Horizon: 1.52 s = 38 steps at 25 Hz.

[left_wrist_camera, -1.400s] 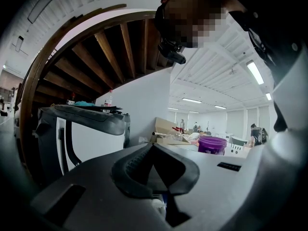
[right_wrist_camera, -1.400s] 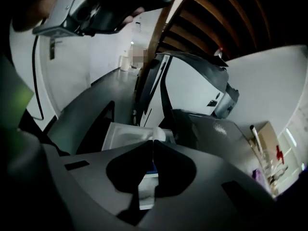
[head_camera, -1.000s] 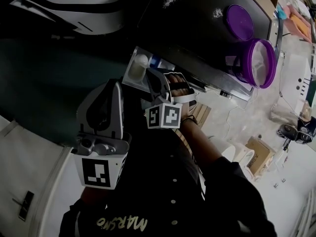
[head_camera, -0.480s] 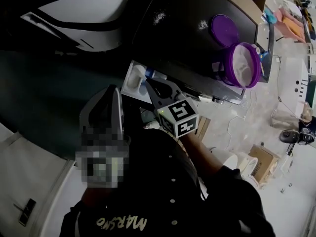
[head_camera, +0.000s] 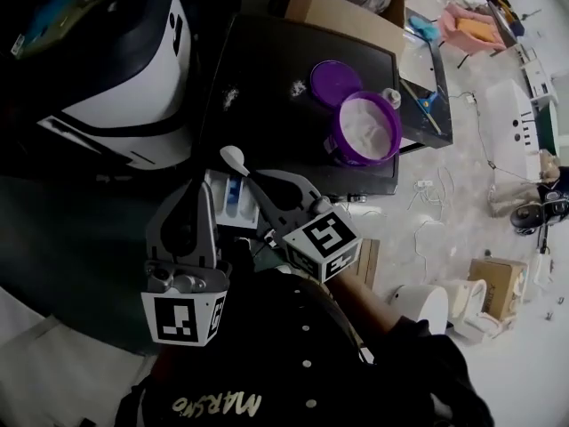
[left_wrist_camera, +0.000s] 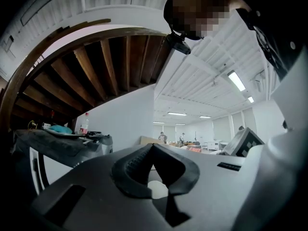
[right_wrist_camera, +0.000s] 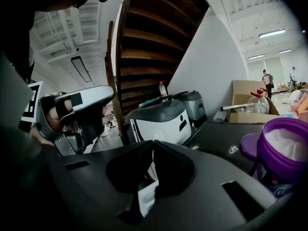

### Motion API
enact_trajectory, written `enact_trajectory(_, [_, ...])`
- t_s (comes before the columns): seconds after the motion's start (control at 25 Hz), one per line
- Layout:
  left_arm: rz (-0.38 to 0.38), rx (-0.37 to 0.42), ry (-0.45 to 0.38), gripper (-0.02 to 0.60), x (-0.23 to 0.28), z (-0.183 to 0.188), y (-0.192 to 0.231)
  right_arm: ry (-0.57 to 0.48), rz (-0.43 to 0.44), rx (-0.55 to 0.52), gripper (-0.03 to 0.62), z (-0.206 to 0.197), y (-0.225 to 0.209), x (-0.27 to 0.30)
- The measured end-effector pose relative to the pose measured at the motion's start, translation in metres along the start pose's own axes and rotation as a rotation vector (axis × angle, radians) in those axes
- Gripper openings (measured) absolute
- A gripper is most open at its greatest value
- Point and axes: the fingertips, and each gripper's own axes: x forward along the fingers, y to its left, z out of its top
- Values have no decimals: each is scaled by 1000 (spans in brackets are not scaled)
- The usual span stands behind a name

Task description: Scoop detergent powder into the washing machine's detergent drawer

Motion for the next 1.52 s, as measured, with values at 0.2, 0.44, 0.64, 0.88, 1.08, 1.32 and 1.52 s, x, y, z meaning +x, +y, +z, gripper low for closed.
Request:
enact_trajectory(0.2, [-83, 21, -35, 15, 17, 18, -27, -63, -112, 25, 34, 25, -34, -37])
enact_trajectory(0.44, [-167, 29, -59, 15, 38, 27, -49, -76, -354, 46, 34, 35, -124, -106])
enact_trajectory(0.64, [-222, 19, -65, 15, 54, 26, -63, 8, -485, 73, 34, 23, -180, -159])
enact_trajectory(0.88, [-270, 5, -49, 15, 71, 19, -75, 159, -538, 50, 32, 9, -207, -176])
enact_trajectory(1.08, [-297, -2, -32, 15, 81, 12, -81, 405, -495, 45, 34, -11, -218, -173])
enact_trajectory(1.32, [-304, -18, -3, 15, 94, 2, -77, 570, -464, 80, 34, -32, -228, -166])
enact_trajectory(1.52, [-308, -30, 23, 15, 102, -7, -73, 597, -461, 100, 34, -39, -231, -160])
